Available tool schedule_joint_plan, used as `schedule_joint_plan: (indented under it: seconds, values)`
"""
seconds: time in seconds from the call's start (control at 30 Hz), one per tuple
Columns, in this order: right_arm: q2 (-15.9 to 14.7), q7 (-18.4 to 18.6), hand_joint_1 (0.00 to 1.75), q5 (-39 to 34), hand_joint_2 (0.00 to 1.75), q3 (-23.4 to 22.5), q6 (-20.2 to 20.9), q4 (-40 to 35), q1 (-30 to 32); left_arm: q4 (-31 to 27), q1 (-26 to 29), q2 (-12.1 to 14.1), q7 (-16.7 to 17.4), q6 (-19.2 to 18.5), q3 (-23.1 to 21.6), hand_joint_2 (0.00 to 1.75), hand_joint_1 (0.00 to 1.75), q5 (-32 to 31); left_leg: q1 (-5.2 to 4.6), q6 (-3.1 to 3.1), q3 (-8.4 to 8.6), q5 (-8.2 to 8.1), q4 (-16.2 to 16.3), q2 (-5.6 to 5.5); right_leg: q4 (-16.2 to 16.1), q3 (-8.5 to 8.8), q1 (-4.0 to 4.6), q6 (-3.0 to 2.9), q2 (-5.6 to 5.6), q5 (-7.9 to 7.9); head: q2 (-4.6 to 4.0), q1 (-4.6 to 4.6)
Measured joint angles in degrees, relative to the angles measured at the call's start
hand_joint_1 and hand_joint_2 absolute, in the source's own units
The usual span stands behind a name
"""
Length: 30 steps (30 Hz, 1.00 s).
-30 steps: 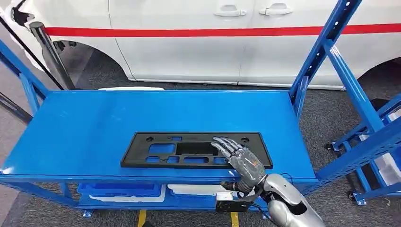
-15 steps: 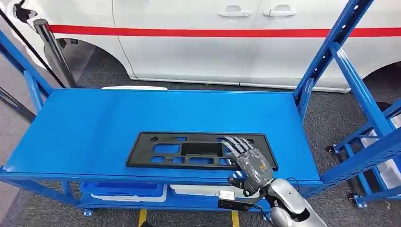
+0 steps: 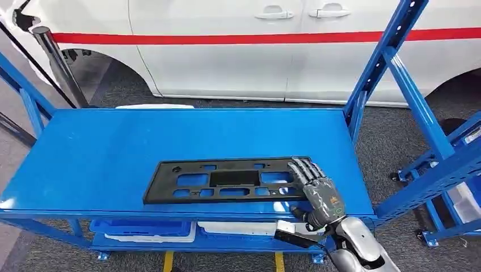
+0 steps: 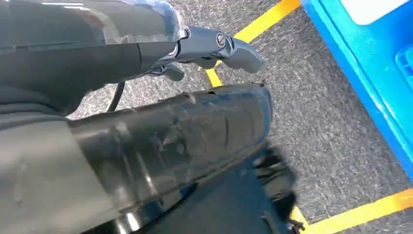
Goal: Take the parts from the cabinet and place them on the table.
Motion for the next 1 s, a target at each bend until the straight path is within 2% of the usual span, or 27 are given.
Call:
schedule_joint_plan:
  seconds: [0.03, 0.1, 0.13, 0.17, 0.2, 0.27, 0.3, 0.33, 0.37, 0.43, 0.47, 0.5, 0.53, 0.57, 0.6, 0.67, 0.7, 0.77, 0.8, 0.83, 0.87, 0.9, 0.97, 1.0]
  values:
    - [0.0, -0.2, 0.0, -0.6, 1.75, -0.5, 0.1, 0.0, 0.1, 0.0, -0.1, 0.0, 0.0, 0.0, 0.0, 0.0, 0.0, 0.0, -0.08, -0.08, -0.09, 0.1, 0.2, -0.01, -0.1, -0.12, -0.23, 0.36, -0.02, 0.19, 0.0, -0.02]
    - [0.0, -0.9, 0.0, -2.1, 1.75, -1.5, 0.4, 0.1, 0.1, 0.0, 0.2, 0.0, 0.0, 0.0, 0.0, 0.0, 0.0, 0.0, -0.33, 0.24, -0.14, 0.21, 0.1, -0.07, -0.5, 0.05, -0.46, 0.99, 0.0, 0.39, 0.0, -0.02]
    - [0.0, -1.1, 0.0, -2.5, 1.75, -1.9, 0.5, 0.0, 0.0, 0.0, 0.2, 0.0, 0.0, 0.0, 0.0, 0.0, 0.0, 0.0, 0.23, 0.81, 0.3, 0.76, -0.9, -0.05, -0.4, 0.13, -0.08, 1.44, -0.01, 0.28, 0.0, 0.0]
    - [0.0, -1.2, 0.0, -2.6, 1.75, -2.1, 0.6, 0.0, 0.1, 0.0, 0.2, 0.0, 0.0, 0.0, 0.0, 0.0, 0.0, 0.0, 0.26, 0.98, 0.6, 1.15, -1.4, 0.13, 0.5, -0.15, -0.45, 1.63, -0.05, -0.45, 0.0, 0.04]
    - [0.0, -1.2, 0.0, -2.8, 1.75, -2.4, 0.7, 0.0, 0.0, 0.0, 0.1, 0.0, 0.0, 0.0, 0.0, 0.0, 0.0, 0.0, 0.32, 1.35, 0.58, 1.22, -1.5, 0.16, 3.0, -1.3, -0.47, 1.69, -0.06, -2.38, 0.0, 0.07]
    - [0.0, -1.2, 0.0, -3.0, 1.75, -3.1, 1.0, 0.2, 0.1, 0.0, 0.1, 0.0, 0.0, 0.0, 0.0, 0.0, 0.0, -0.1, 0.26, 1.47, 0.52, 1.2, -1.4, 0.14, 11.3, -5.17, -0.72, 2.13, -0.04, -6.47, 0.0, 0.07]
    - [0.0, -1.2, 0.0, -3.0, 1.75, -3.2, 1.2, 0.3, 0.1, 0.0, 0.2, 0.0, 0.0, 0.0, 0.0, 0.0, 0.0, -0.1, 0.24, 1.52, 0.47, 1.15, -1.4, 0.16, 15.2, -7.17, -0.83, 2.36, -0.05, -7.7, 0.0, 0.09]
    - [0.0, -1.2, 0.0, -3.2, 1.75, -3.3, 1.3, 0.5, 0.1, 0.0, 0.2, 0.0, 0.0, -0.1, 0.0, 0.0, 0.0, -0.1, 0.25, 1.46, 0.46, 1.1, -1.3, 0.16, 16.4, -7.89, -0.91, 2.54, -0.07, -7.41, 0.0, 0.04]
    - [0.0, -1.2, 0.0, -3.2, 1.75, -3.6, 1.3, 0.6, 0.1, 0.0, 0.2, 0.0, 0.0, -0.2, 0.0, 0.0, 0.0, -0.2, 0.29, 1.41, 0.47, 1.03, -1.2, 0.15, 15.1, -7.32, -1.06, 2.66, -0.08, -5.96, 0.0, 0.09]
    - [-0.1, -1.3, 0.0, -3.3, 1.75, -4.5, 1.8, 0.9, -0.2, 0.0, 0.2, 0.0, 0.0, -0.2, 0.0, 0.0, 0.0, -0.2, 0.44, 1.0, 0.57, 0.67, -0.7, 0.07, 5.9, -2.7, -1.41, 2.75, -0.12, -0.74, 0.0, 0.09]
    - [-0.1, -1.6, 0.0, -3.5, 1.75, -4.8, 2.4, 1.1, -0.4, 0.0, 0.2, 0.0, 0.0, -0.3, -0.1, 0.0, 0.0, -0.2, 0.43, 0.65, 0.51, 0.35, -0.3, 0.05, 1.1, -0.44, -1.51, 2.71, -0.16, 0.73, 0.0, 0.09]
    - [0.0, -2.1, 0.0, -3.8, 1.75, -5.0, 3.2, 1.7, -0.9, 0.0, 0.2, 0.0, 0.0, -0.4, -0.1, 0.0, 0.0, -0.2, 0.04, 0.21, 0.13, 0.06, 0.2, 0.02, 0.4, -0.12, -0.98, 2.39, -0.07, -0.29, 0.0, 0.09]
    - [-0.1, -2.5, 0.0, -4.1, 1.75, -5.2, 4.0, 2.1, -1.1, 0.0, 0.1, 0.0, 0.0, -0.5, -0.1, 0.0, 0.0, -0.4, 0.05, -0.06, 0.05, 0.07, 0.2, 0.0, 0.4, -0.28, -1.02, 1.84, 0.06, -0.09, 0.0, 0.0]
    - [-0.1, -2.8, 0.0, -4.2, 1.75, -5.4, 4.4, 2.5, -1.1, 0.0, 0.1, 0.0, 0.0, -0.6, -0.1, 0.0, 0.0, -0.5, 0.05, -0.14, 0.1, 0.07, 0.2, 0.0, 0.4, -0.33, -0.95, 1.71, 0.08, -0.09, 0.0, 0.02]
    - [-0.1, -3.2, 0.0, -4.3, 1.75, -5.5, 4.7, 3.0, -1.1, 0.0, 0.1, 0.0, 0.1, -0.6, -0.2, 0.0, 0.0, -0.6, 0.13, -0.51, 0.18, 0.13, 0.0, 0.0, 0.5, -0.36, -0.83, 1.27, 0.09, -0.13, 0.0, 0.0]
    - [-0.1, -3.4, 0.0, -4.3, 1.75, -5.5, 5.2, 3.7, -1.8, 0.0, 0.0, 0.1, 0.2, -0.6, -0.2, 0.0, 0.0, -0.6, 0.35, -1.15, 0.0, -0.72, 0.8, 0.02, -0.1, -0.08, -1.22, 0.38, -0.01, 0.2, 0.0, 0.02]
    - [-0.1, -3.5, 0.0, -4.1, 1.75, -5.5, 5.2, 4.0, -2.3, 0.0, 0.0, 0.1, 0.2, -0.6, -0.3, 0.0, 0.0, -0.6, 0.33, -1.35, -0.92, -2.29, 2.9, 0.02, -0.1, -0.07, -1.26, 0.0, 0.01, 0.2, 0.0, -0.02]
    - [0.0, -3.8, 0.0, -3.3, 1.75, -5.5, 4.9, 5.1, -2.8, 0.0, -0.1, 0.1, 0.3, -0.7, -0.4, 0.0, 0.0, -0.7, 0.51, -1.73, -5.07, -6.83, 11.7, 0.03, -0.1, -0.16, -1.09, -0.2, -0.1, 0.17, 0.0, -0.04]
    - [0.0, -3.9, 0.0, -3.0, 1.75, -5.5, 4.5, 5.6, -3.0, 0.0, -0.1, 0.1, 0.3, -0.7, -0.4, 0.0, 0.0, -0.7, 0.52, -1.8, -7.21, -8.37, 16.1, 0.03, -0.1, -0.18, -0.99, -0.23, -0.14, 0.15, 0.0, -0.04]
    - [0.0, -3.9, 0.0, -2.9, 1.75, -5.5, 4.2, 6.0, -3.2, 0.0, 0.0, 0.1, 0.3, -0.7, -0.5, 0.0, 0.0, -0.8, 0.51, -1.81, -8.29, -8.45, 18.2, 0.03, -0.1, -0.16, -0.9, -0.23, -0.14, 0.15, 0.0, -0.04]
    - [0.0, -4.0, 0.0, -2.8, 1.75, -5.5, 4.1, 6.4, -3.4, 0.0, 0.0, 0.1, 0.4, -0.7, -0.5, 0.0, 0.0, -0.8, 0.51, -1.69, -8.02, -7.15, 17.4, 0.03, -0.1, -0.09, -0.83, -0.23, -0.13, 0.15, 0.0, -0.04]
    - [0.1, -4.0, 0.0, -2.8, 1.75, -5.5, 4.1, 6.7, -3.6, 0.0, 0.0, 0.1, 0.4, -0.7, -0.5, 0.0, 0.0, -0.8, 0.51, -1.45, -6.5, -4.76, 14.0, 0.03, -0.1, 0.02, -0.76, -0.24, -0.09, 0.14, 0.0, -0.04]
    - [0.2, -4.1, 0.0, -2.1, 1.75, -5.4, 3.8, 7.2, -4.1, 0.0, -0.2, 0.1, 0.4, -0.7, -0.5, 0.0, 0.0, -0.9, 0.38, -0.56, -1.31, 0.57, 3.1, 0.02, -0.1, 0.25, -0.66, -0.16, -0.03, 0.09, 0.0, -0.04]
    - [0.2, -4.3, 0.0, -1.6, 1.75, -5.4, 3.5, 7.5, -4.3, 0.0, -0.3, 0.2, 0.5, -0.7, -0.5, 0.0, 0.0, -1.2, 0.04, -0.23, -0.3, 0.07, 0.7, -0.01, 0.0, 0.15, -0.44, -0.01, -0.03, 0.04, 0.0, -0.02]
